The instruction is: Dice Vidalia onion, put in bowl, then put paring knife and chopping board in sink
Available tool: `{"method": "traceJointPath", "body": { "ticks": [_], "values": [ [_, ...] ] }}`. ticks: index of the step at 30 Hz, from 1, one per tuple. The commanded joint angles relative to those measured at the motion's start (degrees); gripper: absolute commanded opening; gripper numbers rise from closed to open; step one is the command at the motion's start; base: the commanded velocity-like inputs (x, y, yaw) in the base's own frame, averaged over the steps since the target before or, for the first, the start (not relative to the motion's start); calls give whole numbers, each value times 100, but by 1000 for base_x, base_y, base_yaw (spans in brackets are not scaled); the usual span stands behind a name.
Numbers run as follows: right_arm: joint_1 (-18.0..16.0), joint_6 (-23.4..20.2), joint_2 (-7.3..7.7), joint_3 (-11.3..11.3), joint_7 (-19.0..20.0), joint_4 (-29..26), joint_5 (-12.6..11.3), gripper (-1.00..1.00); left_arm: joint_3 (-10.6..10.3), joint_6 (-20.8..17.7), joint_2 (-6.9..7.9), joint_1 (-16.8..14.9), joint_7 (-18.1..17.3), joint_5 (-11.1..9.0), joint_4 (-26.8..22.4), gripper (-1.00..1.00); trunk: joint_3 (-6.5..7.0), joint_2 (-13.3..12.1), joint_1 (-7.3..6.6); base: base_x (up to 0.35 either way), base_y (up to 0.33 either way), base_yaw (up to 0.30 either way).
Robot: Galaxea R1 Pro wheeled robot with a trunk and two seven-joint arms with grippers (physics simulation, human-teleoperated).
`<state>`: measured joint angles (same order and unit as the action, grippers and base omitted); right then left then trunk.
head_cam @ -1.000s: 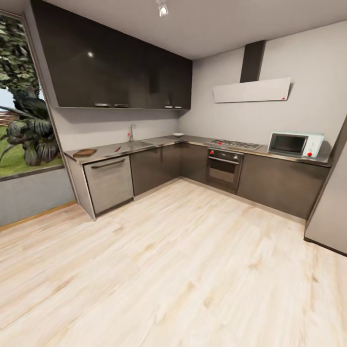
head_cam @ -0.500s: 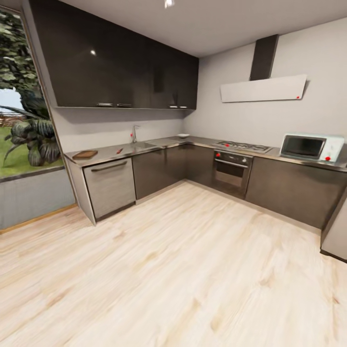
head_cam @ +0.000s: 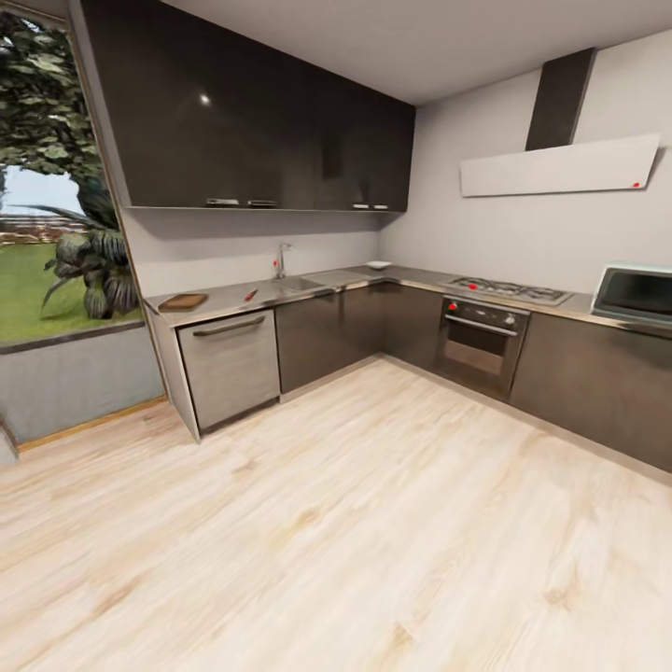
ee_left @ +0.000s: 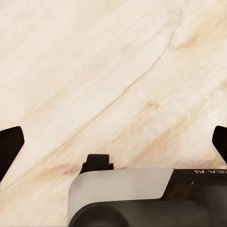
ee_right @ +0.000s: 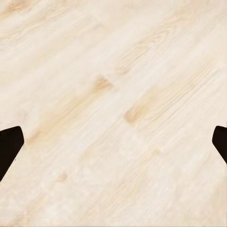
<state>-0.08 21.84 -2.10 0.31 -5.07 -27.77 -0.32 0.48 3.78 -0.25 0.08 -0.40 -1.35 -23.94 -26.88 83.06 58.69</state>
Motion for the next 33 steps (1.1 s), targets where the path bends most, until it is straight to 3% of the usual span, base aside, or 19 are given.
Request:
{"method": "traceJointPath", "body": {
  "ticks": [1, 15, 33],
  "values": [
    [-1, 14, -1, 4, -20, 1, -3, 100, 5, 9, -1, 1, -4, -14, -5, 100, -4, 2, 4, 346, 0, 147],
    [-1, 14, -1, 4, -20, -1, -3, 100, 5, 9, -1, 1, -4, -12, -5, 100, -4, 2, 4, 345, -47, 168],
    [-1, 14, -1, 4, -20, -1, -3, 100, 5, 9, -1, 1, -4, -9, -5, 100, -4, 2, 4, 337, -133, 255]
  ]
}}
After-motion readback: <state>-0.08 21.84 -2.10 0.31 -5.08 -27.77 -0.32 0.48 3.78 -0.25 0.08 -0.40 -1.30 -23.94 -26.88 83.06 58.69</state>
